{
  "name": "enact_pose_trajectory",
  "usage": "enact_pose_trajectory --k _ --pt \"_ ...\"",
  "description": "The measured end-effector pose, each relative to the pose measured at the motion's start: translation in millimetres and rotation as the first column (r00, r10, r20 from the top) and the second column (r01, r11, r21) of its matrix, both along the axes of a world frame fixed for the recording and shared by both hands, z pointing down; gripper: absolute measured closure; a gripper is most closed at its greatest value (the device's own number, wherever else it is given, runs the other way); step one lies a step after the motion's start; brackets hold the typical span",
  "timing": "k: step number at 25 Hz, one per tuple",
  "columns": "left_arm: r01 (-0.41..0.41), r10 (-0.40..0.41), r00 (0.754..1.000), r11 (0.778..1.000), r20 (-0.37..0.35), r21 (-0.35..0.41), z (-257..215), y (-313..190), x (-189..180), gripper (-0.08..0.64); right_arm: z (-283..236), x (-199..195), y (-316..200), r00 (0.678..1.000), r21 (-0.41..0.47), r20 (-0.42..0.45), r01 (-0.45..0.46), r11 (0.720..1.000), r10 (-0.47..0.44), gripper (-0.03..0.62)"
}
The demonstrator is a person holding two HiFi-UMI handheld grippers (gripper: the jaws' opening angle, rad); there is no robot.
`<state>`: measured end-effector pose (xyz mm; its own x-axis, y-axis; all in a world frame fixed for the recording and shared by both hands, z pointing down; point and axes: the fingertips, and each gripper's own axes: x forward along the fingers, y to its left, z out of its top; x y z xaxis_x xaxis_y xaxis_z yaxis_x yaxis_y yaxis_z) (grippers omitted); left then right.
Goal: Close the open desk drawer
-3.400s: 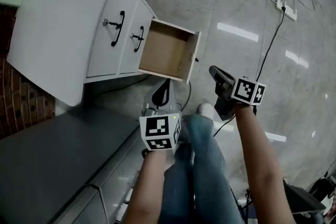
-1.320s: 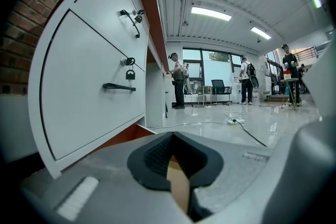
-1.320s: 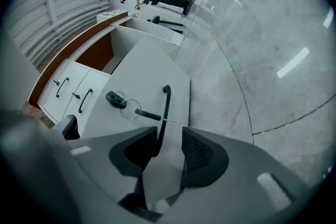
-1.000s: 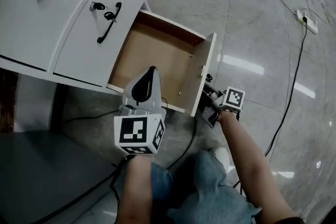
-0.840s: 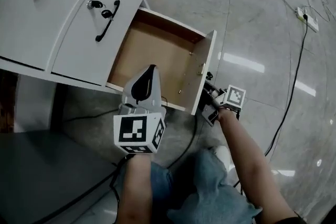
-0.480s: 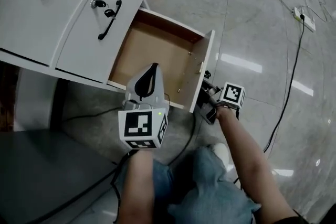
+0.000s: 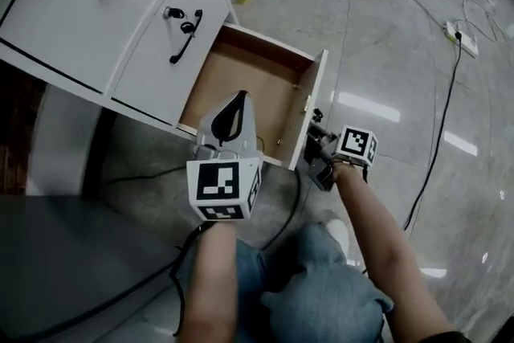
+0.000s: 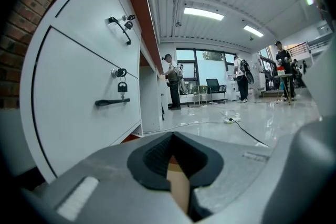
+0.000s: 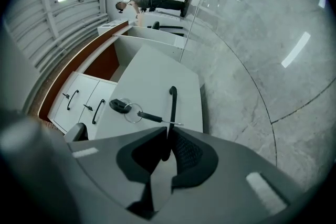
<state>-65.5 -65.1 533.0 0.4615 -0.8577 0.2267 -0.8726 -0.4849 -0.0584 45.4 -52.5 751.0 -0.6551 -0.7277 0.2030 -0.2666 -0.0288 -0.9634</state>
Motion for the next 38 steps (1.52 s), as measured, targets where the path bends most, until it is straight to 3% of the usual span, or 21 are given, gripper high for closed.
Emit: enact_pose_trajectory --k 4,9,15,25,38 --pt "0.002 -0.001 1.000 1.000 -0.013 0.024 -16.8 -4.6 -4.6 0.560 -11.3 -0.6 -1.4 1.000 -0.003 -0.013 -0.005 1.000 0.005 0.566" --pt "0.019 -0.020 0.999 0.999 0.036 0.044 -23.0 -8.3 -10.5 0.560 -26.1 -3.0 -2.9 1.000 0.005 -0.018 -0.019 1.000 0.019 0.563" --pt "0.014 -0.015 1.000 0.999 0.024 0.044 -25.9 -4.8 -10.5 0.560 -39.9 -6.0 -4.8 0.998 0.016 -0.063 0.010 1.000 -0.009 0.554" --pt "0.054 -0.052 0.997 0.998 -0.054 0.036 -31.4 -3.2 -22.9 0.560 -61.4 -13.1 -9.7 0.996 0.045 -0.080 0.047 0.998 -0.044 0.548" --pt "0.085 -0.082 0.995 0.995 -0.062 0.044 -34.7 -1.0 -36.5 0.560 -70.7 -31.4 -27.1 0.992 0.034 -0.112 0.056 0.998 -0.052 0.548"
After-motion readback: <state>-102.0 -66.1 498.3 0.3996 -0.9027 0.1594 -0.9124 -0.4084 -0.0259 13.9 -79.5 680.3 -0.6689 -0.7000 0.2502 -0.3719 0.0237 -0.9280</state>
